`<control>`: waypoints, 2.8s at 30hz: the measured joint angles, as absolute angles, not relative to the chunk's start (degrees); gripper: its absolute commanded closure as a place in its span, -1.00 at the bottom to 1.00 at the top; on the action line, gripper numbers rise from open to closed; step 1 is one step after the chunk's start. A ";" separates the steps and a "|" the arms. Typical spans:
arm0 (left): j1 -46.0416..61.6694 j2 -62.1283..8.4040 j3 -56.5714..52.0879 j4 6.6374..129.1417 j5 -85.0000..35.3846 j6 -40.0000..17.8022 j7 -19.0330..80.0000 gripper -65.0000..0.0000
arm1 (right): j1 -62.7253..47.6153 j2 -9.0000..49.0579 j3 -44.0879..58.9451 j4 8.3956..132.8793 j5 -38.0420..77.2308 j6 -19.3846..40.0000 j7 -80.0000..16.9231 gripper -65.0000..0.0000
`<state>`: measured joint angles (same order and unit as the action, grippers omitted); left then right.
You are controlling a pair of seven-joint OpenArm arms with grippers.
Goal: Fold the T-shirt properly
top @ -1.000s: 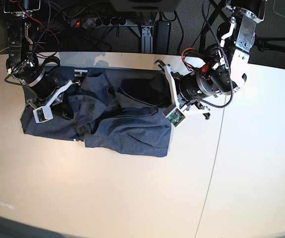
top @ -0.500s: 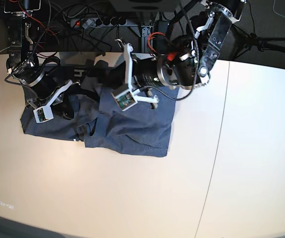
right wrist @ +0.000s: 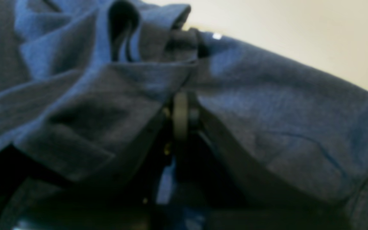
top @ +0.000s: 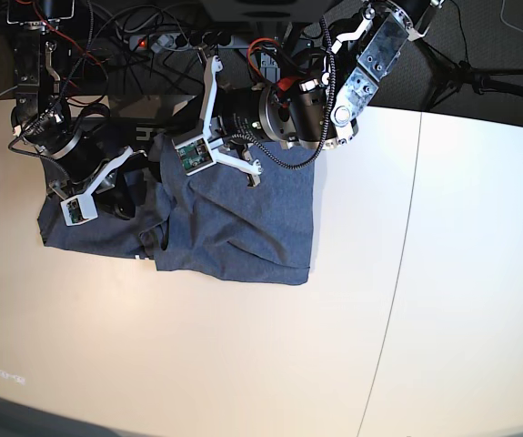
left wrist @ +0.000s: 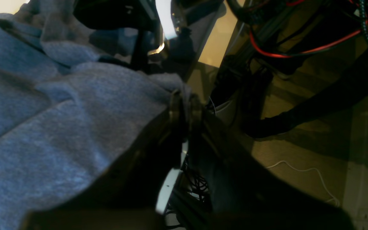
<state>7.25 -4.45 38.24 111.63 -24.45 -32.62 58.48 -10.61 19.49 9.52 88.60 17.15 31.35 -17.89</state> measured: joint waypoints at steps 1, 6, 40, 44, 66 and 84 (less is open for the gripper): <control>7.25 -4.43 38.24 111.63 -24.16 -32.62 58.43 0.39 | -10.61 19.49 9.52 88.60 17.15 31.35 -17.87 1.00; 7.25 -4.27 38.28 111.63 -23.70 -32.64 54.54 -0.31 | -10.61 19.51 9.52 88.60 17.15 31.35 -17.89 1.00; 6.66 -7.92 13.43 111.46 -20.01 -32.56 51.37 1.00 | -10.61 19.42 -5.19 100.77 22.22 31.35 -28.36 1.00; 6.66 -7.90 13.43 111.46 -19.97 -32.56 51.37 1.00 | -11.62 19.66 -5.17 100.77 22.24 31.35 -30.70 1.00; 6.79 -7.90 13.43 107.39 -21.80 -32.56 50.76 0.63 | -12.43 26.83 -2.28 97.71 21.52 31.35 -31.33 1.00; 1.78 -5.67 13.43 98.56 -23.64 -32.56 45.95 0.53 | -8.08 26.81 -2.26 88.73 29.41 31.70 -30.76 1.00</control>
<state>1.78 -5.67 13.43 98.56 -23.64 -32.56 45.95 -8.08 26.81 -2.26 88.73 29.41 31.70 -30.76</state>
